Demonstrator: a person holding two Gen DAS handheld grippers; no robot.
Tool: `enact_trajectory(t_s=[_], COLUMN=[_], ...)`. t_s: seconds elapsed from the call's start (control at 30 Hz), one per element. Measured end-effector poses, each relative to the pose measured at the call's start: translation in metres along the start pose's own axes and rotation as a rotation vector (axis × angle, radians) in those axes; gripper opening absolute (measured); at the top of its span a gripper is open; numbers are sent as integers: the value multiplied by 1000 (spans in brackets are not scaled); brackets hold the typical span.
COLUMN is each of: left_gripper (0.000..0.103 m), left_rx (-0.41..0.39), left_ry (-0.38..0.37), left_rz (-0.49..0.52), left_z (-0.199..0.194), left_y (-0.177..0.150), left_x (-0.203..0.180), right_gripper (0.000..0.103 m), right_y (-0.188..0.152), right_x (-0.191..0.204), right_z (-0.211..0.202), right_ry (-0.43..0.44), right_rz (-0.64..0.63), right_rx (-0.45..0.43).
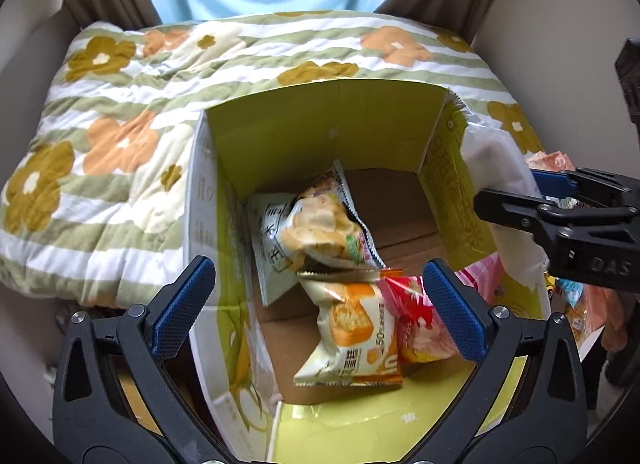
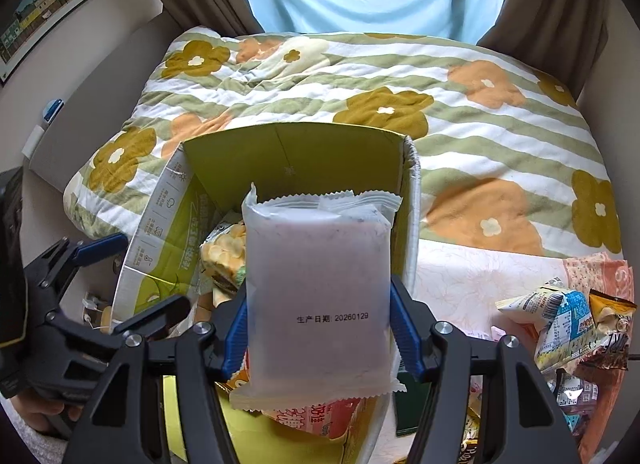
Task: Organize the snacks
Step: 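Open both tools to release the packets into the box, then move both tools back over the remaining snack pile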
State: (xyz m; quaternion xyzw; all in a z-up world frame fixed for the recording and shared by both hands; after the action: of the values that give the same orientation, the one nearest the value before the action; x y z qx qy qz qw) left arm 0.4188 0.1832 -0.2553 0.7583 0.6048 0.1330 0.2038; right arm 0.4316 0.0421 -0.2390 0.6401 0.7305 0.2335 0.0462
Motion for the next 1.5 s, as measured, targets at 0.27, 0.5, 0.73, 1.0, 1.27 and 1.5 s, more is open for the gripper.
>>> enact_trajectory(t_s=[0.27,0.5,0.73,1.0,1.27,1.5], left_gripper=[103,103,103,103,103,103], left_rx=[-19,-4,5,-46,-89,-144], left_ry=[33,45,30,-15,-45,-29], left_rz=[-5,-58,-47,0,35,62], left_z=[-11,-16,-20,-41,-58,-76], left_y=[-9,-31,-47,-43,-40,-37], left_x=[8,18,11,-9,-48,-112], right_gripper=[58,97,97,97,97,97], right_y=[1,-3,-21,-32,-45,-65], right_x=[8,23,25,22,-8,-83], right_z=[18,16,1,-39,-85,-139], right_ry=[6,57,63,31,-8,-36], right_rz=[-3,-2,12,16,46,79], right_rx=[12,-28,-41,-101,-181,-250])
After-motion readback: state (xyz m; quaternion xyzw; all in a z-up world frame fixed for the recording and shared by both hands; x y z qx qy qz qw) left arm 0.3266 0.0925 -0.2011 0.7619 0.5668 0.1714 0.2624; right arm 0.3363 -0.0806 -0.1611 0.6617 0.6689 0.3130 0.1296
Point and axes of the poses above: each gripper's, at about its wrist camera, not at the fingertips, and z roughly the way its jaws point, x to its left, y to its top, the point moved 10 cm from there along z, roughly the way its jaws point, and after that the axes turned 4 degrees about z, right-handed, at the moved point
